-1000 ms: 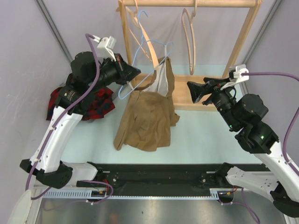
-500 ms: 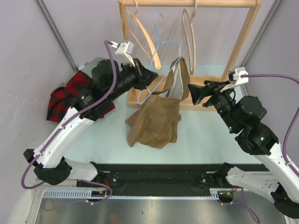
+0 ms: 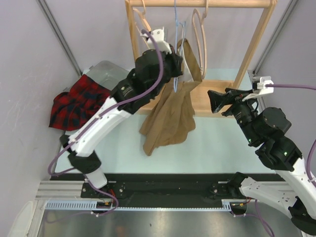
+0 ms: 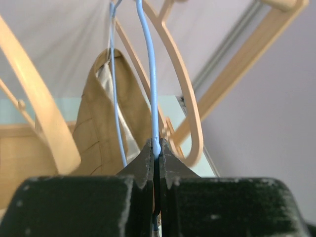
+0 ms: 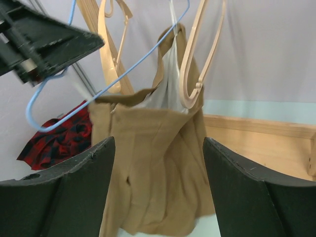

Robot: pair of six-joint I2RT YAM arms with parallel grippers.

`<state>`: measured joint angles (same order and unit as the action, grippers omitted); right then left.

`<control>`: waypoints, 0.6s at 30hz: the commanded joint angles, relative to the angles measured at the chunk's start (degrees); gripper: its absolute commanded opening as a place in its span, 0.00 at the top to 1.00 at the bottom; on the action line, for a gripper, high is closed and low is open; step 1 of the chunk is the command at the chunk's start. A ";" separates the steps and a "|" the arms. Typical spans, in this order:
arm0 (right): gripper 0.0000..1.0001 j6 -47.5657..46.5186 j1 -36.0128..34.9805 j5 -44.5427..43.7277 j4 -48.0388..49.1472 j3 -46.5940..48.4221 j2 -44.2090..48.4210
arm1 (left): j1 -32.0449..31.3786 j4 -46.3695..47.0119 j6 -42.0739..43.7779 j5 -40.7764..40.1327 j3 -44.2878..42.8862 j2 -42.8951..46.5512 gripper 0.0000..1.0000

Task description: Place the skirt on the hanger

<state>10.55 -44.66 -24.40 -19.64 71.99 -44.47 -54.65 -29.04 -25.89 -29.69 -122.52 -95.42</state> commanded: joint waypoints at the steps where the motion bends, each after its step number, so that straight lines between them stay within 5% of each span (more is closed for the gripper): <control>1: 0.24 0.18 -0.07 -2.23 -0.22 -0.18 1.22 | -1.07 5.56 7.24 -10.55 -14.23 -6.00 1.00; 9: 0.24 -1.40 -0.16 -2.75 -0.58 -0.27 2.80 | -0.89 16.64 17.18 -15.39 -16.09 -10.40 1.00; 18: 0.24 -0.44 -0.07 0.05 1.27 -2.81 4.04 | 3.23 18.06 14.47 -13.90 -13.80 -13.83 1.00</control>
<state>10.07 -44.66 -25.41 -20.64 70.08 -40.99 -53.65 -19.86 -11.94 -42.92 -134.39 -108.86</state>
